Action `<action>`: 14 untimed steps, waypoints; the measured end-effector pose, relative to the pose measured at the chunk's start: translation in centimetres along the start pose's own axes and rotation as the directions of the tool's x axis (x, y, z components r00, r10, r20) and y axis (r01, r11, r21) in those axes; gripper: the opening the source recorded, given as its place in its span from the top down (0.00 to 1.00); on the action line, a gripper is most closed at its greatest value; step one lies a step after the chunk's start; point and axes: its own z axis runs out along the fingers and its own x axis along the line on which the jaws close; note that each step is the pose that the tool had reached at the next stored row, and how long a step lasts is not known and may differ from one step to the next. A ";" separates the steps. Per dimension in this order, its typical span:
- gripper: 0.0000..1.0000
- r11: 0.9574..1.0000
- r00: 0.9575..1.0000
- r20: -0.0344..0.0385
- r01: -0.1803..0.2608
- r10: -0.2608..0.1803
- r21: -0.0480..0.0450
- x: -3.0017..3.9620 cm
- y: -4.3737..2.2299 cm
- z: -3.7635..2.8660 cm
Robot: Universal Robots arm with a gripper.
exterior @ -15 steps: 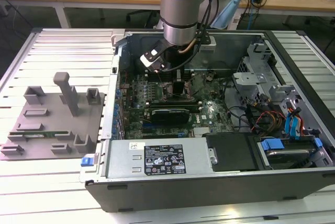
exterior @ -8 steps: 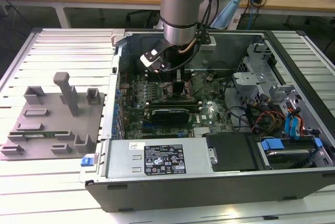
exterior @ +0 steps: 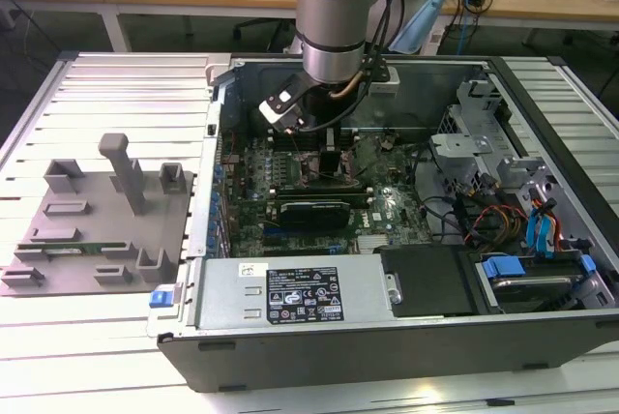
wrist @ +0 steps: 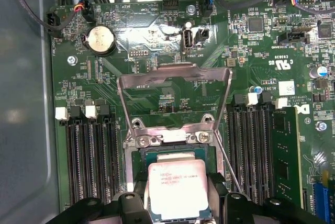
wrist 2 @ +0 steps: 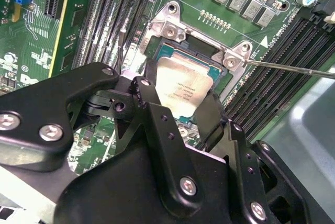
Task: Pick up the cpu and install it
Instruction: 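Place the cpu into insertion slot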
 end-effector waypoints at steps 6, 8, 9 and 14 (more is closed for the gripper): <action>0.47 1.000 1.000 0.000 -0.001 0.001 0.000 0.00 0.03 0.00; 0.47 1.000 1.000 0.000 -0.001 0.001 0.000 0.00 0.03 0.00; 0.47 1.000 1.000 0.000 -0.001 0.001 0.000 0.00 0.03 0.00; 0.45 1.000 1.000 0.000 -0.001 0.001 0.000 0.01 0.03 0.01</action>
